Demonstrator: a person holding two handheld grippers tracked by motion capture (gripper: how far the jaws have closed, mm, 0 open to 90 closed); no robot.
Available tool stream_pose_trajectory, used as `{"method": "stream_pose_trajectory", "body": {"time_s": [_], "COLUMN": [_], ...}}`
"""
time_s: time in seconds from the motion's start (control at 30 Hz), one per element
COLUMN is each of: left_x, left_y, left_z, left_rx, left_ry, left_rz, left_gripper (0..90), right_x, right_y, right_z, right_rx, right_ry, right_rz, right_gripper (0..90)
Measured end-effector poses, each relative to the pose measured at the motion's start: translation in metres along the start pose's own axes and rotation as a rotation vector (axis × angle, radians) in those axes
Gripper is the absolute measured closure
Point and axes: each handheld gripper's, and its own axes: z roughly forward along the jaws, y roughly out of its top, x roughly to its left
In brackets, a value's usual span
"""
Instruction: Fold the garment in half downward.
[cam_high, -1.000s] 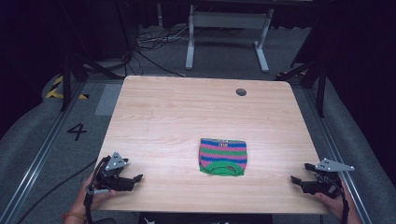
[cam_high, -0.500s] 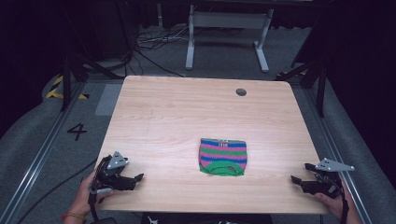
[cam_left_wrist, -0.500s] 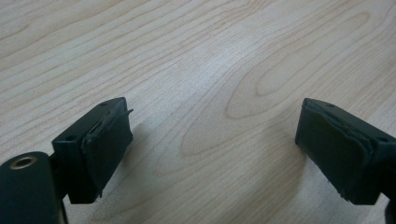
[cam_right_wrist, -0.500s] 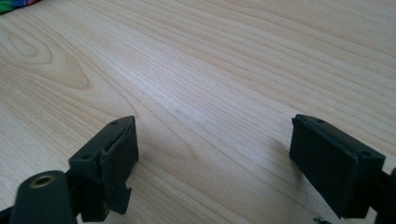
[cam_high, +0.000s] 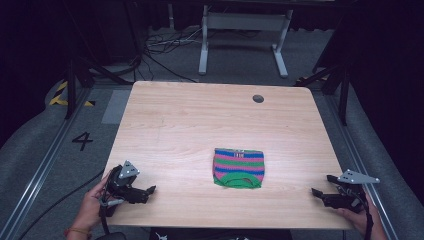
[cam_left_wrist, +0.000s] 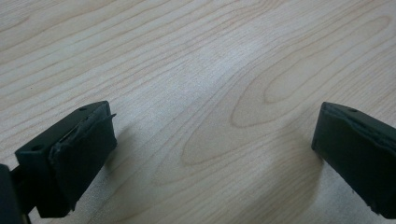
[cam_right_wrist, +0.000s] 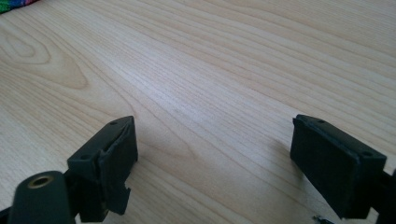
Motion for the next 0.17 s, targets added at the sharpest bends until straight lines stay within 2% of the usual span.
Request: {"method": "stream_pose_trajectory", "body": {"time_s": [0.17], "left_x": [-0.0001], "left_y": [0.0], "left_z": [0.0], "left_rx": [0.0], "left_ry": [0.0], "left_rz": [0.0], "left_gripper": [0.0], "right_x": [-0.0002], "right_y": [0.0], "right_z": [0.0001], "right_rx": [0.0], "right_ry": [0.001], "right_rz": [0.001], "right_gripper": [15.2]}}
